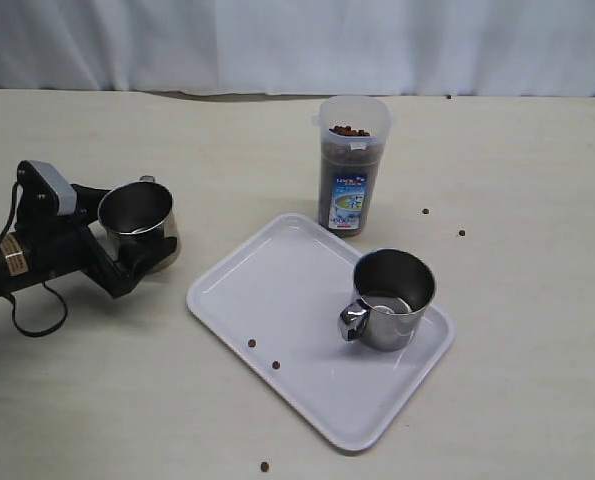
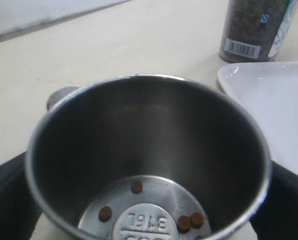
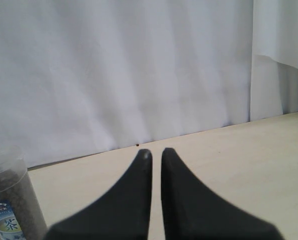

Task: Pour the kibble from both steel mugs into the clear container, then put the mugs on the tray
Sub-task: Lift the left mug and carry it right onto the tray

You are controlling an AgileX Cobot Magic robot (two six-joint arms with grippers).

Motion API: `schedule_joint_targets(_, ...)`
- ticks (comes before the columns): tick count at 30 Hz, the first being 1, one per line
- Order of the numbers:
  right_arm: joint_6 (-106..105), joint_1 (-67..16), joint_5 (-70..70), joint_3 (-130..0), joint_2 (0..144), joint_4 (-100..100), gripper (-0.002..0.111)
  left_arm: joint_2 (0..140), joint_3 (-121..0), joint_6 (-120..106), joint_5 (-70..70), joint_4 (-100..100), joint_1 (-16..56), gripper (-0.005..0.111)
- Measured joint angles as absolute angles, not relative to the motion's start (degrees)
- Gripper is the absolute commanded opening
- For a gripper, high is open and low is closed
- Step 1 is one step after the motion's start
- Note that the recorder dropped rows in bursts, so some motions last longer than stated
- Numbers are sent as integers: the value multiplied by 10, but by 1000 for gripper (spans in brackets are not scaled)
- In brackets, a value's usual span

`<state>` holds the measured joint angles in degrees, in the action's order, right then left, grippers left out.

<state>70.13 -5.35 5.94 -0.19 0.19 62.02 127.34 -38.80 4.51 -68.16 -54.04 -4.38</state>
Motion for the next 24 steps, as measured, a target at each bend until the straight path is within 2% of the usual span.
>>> schedule_joint_targets(2, 701, -54, 59, -2, 2, 620, 5, 1278, -388, 45, -681, -540, -40, 76)
schedule_joint_targets(3, 701, -54, 59, -2, 2, 620, 5, 1278, -388, 45, -685, -540, -40, 68)
schedule_joint_targets(5, 701, -54, 59, -2, 2, 620, 5, 1278, -388, 45, -689, -539, -40, 44)
schedule_joint_targets(9, 701, -54, 59, -2, 2, 620, 5, 1278, -388, 45, -690, -538, -40, 5)
schedule_joint_targets(10, 701, -54, 59, -2, 2, 620, 5, 1278, -388, 45, -690, -538, -40, 0)
schedule_joint_targets(24, 701, -54, 59, -2, 2, 620, 5, 1167, -390, 140, -688, -641, -23, 0)
